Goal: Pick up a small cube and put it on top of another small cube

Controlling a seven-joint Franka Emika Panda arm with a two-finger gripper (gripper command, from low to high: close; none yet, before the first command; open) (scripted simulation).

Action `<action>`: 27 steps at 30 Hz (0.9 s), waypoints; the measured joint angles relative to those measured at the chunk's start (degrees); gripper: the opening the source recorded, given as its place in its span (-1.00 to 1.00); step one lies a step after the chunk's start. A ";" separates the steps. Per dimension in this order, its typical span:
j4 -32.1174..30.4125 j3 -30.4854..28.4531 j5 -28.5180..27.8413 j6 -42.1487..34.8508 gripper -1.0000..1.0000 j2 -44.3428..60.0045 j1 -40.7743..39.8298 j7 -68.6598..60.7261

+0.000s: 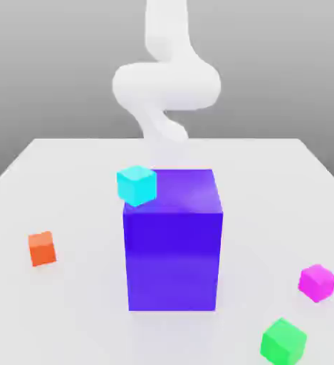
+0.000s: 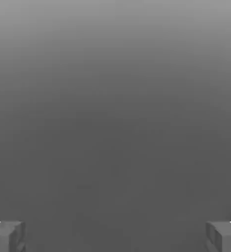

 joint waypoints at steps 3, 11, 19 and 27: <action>-1.44 -1.42 1.65 2.40 0.00 5.31 5.38 -8.26; -5.10 -3.54 6.04 8.44 0.00 18.89 17.86 -29.40; -8.74 -1.54 9.44 14.50 0.00 32.36 26.51 -49.78; -12.60 1.70 6.09 21.11 0.00 45.24 34.02 -65.34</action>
